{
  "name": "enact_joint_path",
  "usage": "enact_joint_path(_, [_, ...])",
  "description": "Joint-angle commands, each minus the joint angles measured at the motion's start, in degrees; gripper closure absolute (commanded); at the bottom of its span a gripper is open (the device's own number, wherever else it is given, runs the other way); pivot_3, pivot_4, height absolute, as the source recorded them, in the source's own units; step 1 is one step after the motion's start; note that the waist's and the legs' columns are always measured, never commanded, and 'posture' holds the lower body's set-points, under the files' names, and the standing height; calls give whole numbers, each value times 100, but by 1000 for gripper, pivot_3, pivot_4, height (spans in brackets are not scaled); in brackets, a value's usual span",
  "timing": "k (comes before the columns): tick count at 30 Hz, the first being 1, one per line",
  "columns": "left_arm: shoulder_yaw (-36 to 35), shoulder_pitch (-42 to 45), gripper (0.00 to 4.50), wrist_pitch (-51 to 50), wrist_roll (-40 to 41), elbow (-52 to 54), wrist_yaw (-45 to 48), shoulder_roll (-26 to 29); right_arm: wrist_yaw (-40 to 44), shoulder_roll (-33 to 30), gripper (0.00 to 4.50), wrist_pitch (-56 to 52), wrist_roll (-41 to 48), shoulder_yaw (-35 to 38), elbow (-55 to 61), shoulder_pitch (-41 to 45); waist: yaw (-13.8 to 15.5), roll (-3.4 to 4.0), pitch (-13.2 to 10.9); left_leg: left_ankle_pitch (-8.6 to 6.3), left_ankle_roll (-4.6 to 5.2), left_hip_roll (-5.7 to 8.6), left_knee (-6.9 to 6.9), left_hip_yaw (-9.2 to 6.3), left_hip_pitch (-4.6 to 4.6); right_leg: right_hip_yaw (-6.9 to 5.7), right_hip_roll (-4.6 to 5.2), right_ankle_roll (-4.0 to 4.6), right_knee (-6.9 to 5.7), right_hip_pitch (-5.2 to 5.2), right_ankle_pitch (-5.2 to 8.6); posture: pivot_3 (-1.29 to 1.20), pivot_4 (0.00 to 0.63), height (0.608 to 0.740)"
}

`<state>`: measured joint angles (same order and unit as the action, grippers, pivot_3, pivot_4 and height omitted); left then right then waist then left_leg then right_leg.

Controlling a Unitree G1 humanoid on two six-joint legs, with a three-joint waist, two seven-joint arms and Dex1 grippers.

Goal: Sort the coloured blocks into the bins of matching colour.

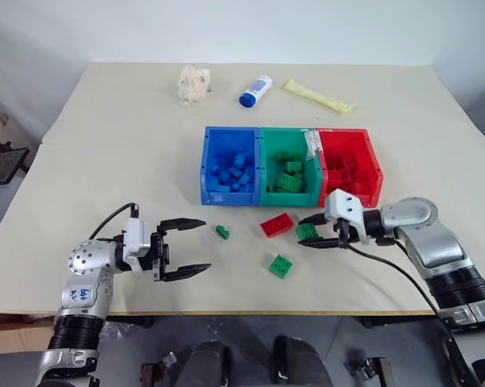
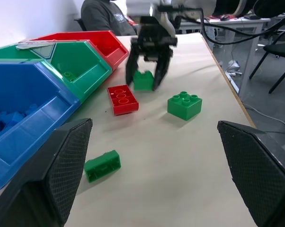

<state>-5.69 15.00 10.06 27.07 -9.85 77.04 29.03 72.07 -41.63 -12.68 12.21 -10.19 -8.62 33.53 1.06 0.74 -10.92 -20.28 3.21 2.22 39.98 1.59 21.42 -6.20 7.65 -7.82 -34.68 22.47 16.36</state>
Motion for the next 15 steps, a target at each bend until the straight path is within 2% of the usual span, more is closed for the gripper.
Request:
enact_joint_path(1, [-62,84,0,40,115,41,19,43,-303,258,2535,-356,416,455,300,510,-25,0,0,0,0,-1,0,0,0,0,0,0,-1,0,0,0,150,740])
enact_joint_path(6, [0,291,0,85,71,-117,34,-26,-1039,789,2535,-71,118,608,-709,1380,-91,0,0,0,-1,1,-1,-5,0,-3,-1,1,-8,2,0,0,150,740])
enact_joint_path(7, [9,318,0,96,65,-144,41,-36,-1109,839,1813,-22,65,604,-855,1476,-103,0,0,0,-1,2,-1,-9,0,-3,-1,1,-10,1,0,0,150,740])
enact_joint_path(12, [32,483,0,145,46,-307,90,-73,-1092,938,160,184,19,571,-1050,1594,-114,1,0,0,-1,8,-8,-12,3,-9,-1,1,-11,4,0,0,150,740])
enact_joint_path(15, [24,537,0,161,43,-380,121,-73,-1085,928,49,193,28,596,-1016,1583,-137,1,0,0,-1,6,-8,-11,6,-12,-3,1,-10,6,0,0,150,740])
